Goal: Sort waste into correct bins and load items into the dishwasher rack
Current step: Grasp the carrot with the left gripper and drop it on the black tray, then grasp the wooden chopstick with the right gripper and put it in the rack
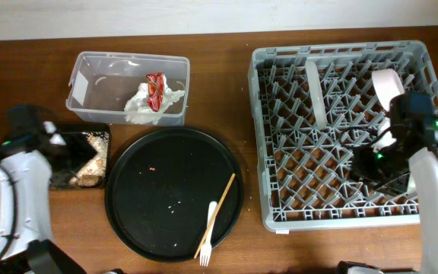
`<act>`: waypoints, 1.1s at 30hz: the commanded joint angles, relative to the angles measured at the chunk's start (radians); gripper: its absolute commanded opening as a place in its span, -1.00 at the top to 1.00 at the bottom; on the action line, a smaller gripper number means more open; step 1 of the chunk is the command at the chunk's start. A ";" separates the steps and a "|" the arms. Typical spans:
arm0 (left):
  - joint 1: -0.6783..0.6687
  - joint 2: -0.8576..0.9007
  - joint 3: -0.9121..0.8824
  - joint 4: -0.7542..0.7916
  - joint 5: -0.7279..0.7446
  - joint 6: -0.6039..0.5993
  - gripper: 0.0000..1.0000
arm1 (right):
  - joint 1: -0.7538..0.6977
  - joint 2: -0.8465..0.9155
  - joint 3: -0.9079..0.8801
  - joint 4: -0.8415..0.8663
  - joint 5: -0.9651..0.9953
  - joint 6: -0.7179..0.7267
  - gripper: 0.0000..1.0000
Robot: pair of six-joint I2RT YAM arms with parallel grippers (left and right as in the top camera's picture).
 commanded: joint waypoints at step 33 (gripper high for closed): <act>-0.198 -0.010 -0.005 -0.140 -0.184 0.031 -0.68 | 0.963 0.639 -0.046 0.621 0.052 0.787 0.92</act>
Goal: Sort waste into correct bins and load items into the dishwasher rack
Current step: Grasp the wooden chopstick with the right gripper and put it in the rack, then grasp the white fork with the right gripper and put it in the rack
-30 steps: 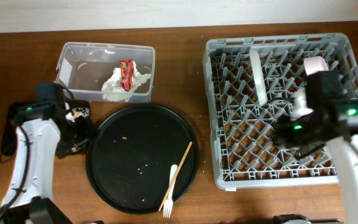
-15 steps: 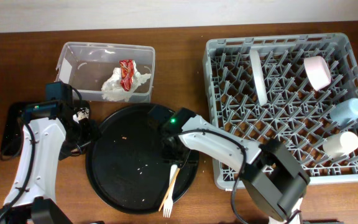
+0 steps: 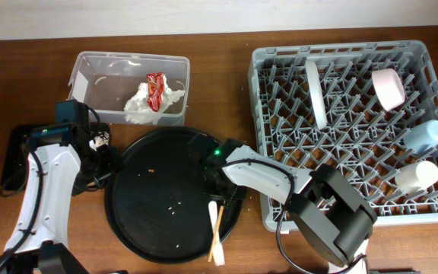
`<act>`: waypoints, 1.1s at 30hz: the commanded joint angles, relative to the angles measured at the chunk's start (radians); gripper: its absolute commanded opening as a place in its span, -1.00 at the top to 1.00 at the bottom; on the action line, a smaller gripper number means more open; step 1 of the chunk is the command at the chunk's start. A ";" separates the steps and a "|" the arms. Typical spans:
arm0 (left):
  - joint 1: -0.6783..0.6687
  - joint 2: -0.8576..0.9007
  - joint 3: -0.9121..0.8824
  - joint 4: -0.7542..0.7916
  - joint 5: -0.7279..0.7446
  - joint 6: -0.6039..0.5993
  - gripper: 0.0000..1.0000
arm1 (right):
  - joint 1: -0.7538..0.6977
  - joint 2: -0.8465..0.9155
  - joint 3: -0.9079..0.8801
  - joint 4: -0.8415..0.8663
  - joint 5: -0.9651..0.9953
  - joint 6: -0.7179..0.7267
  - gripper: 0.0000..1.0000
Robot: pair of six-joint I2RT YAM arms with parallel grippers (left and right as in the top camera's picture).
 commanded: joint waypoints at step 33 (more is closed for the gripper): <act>-0.003 -0.010 -0.003 -0.008 -0.007 0.013 -0.68 | 0.097 -0.347 -0.058 -0.189 -0.015 -0.385 -0.31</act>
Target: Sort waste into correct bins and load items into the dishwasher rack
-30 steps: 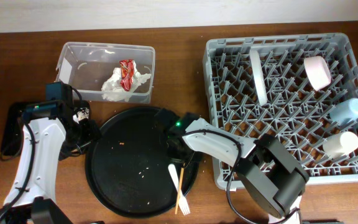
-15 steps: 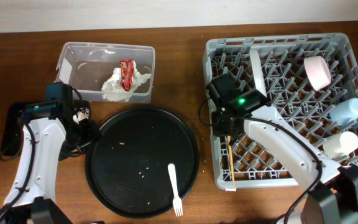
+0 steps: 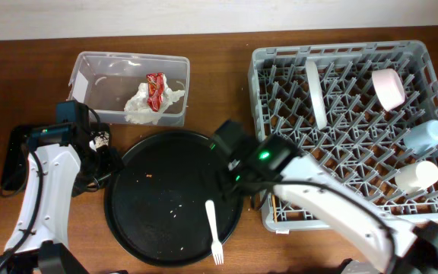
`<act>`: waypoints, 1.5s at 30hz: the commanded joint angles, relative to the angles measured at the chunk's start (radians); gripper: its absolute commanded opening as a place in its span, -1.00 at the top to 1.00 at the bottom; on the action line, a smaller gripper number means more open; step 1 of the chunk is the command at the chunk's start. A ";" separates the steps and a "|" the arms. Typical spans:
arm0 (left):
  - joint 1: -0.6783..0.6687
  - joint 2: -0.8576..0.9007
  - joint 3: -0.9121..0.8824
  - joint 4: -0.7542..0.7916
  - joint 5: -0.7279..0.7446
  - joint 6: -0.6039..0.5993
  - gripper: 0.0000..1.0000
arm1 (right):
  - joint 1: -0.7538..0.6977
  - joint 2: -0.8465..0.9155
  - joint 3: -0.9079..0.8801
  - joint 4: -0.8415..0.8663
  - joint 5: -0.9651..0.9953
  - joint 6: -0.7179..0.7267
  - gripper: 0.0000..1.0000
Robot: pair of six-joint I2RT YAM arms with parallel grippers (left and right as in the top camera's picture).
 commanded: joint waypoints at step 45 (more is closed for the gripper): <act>-0.351 -0.010 0.004 0.116 0.156 0.299 -0.98 | -0.647 -0.157 0.000 0.051 -0.090 -0.264 -0.61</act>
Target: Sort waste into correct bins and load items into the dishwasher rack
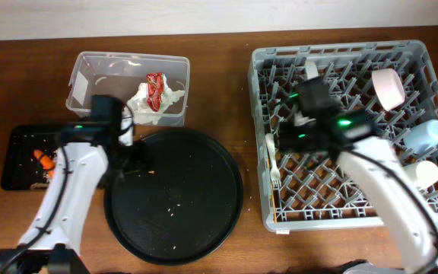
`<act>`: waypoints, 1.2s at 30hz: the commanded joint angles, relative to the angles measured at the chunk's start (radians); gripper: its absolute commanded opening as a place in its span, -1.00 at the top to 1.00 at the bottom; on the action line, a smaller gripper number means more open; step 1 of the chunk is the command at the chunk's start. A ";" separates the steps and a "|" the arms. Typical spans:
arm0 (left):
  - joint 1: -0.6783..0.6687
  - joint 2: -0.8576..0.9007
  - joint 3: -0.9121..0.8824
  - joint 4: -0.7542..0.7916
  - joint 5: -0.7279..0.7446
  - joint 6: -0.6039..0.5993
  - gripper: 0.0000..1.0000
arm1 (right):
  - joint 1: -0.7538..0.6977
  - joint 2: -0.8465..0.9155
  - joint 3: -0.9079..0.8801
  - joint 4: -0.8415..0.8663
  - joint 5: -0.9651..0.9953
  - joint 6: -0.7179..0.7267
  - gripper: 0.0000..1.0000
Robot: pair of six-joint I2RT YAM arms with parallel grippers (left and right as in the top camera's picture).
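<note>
A white plastic fork [272,161] lies in the left columns of the grey dishwasher rack [341,217], tines toward the front. My right gripper [286,135] hovers at the fork's handle end; its jaws are too dark to read. The rack also holds a white plate [315,95], a pink cup [388,87], a blue cup [430,135] and a white cup [420,175]. The round black tray [173,202] carries only crumbs. My left gripper [133,157] sits over the tray's upper left rim, its jaws not readable.
A clear plastic bin [90,84] at the back left holds a crumpled tissue [143,103] and a red wrapper [155,84]. A small black bin [21,164] with orange food scraps stands left of the tray.
The fork was on the tray's lower right and now lies in the rack's left side. My right arm went from the tray to the rack. My left arm moved from the black bin to the tray's rim.
At first a fork and a chopstick lay on the tray, with my right arm over the rack and my left over the black bin. Then my right gripper was at them on the tray. Then only the fork remained there. Now it is in the rack.
</note>
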 commanded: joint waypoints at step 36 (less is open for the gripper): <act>0.197 -0.976 -0.209 0.024 0.066 0.129 -0.99 | -0.273 -1.440 -1.133 0.893 -0.023 -0.201 -0.97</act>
